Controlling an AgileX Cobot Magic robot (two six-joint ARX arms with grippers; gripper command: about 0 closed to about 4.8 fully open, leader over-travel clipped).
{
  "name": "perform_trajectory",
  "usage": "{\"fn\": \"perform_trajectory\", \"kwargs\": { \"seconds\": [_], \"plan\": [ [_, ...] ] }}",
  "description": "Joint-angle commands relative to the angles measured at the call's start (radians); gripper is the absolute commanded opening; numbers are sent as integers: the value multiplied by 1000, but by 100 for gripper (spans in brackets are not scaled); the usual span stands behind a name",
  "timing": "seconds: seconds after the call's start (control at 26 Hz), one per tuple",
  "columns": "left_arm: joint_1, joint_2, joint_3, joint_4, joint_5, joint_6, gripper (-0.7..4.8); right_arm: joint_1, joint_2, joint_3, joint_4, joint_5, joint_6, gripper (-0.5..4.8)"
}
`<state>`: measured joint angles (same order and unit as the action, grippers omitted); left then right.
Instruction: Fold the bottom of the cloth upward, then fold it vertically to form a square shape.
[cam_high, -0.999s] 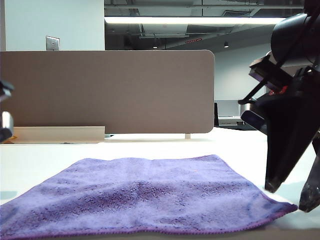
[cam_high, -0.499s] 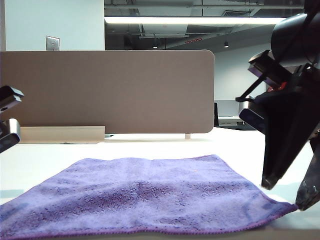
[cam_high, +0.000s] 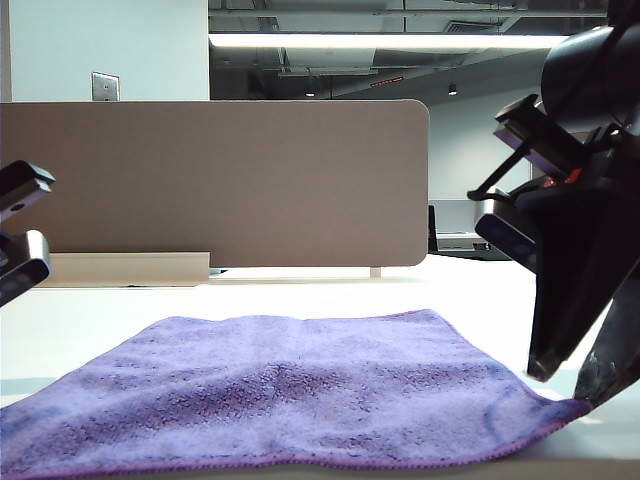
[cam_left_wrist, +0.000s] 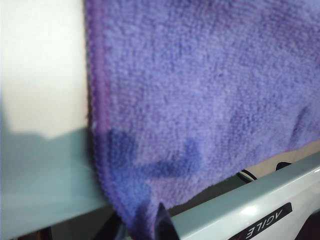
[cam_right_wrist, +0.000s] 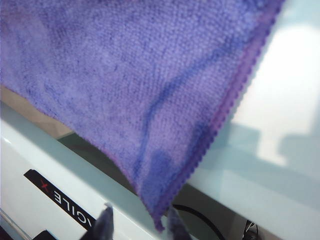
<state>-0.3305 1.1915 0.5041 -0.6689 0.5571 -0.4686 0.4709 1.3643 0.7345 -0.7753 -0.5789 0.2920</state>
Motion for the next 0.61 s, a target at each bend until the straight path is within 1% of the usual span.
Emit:
{"fn": "perform_trajectory", "kwargs": {
  "seconds": [0.04,0.38,0.5,0.61],
  "plan": [
    [0,-2,-1,7,7,0,79,0,-2,3,1,-8,-5,144],
    [0,-2,-1,14,10,1,79,0,17,-6,-36,-7,-13,144],
    [0,-2,-1,22,45,1,79,0,27,-15,-31,-8,-16,144],
    [0,-2,-1,20,50,10,79,0,34,-16,-28,-23,-16,144]
  ]
}}
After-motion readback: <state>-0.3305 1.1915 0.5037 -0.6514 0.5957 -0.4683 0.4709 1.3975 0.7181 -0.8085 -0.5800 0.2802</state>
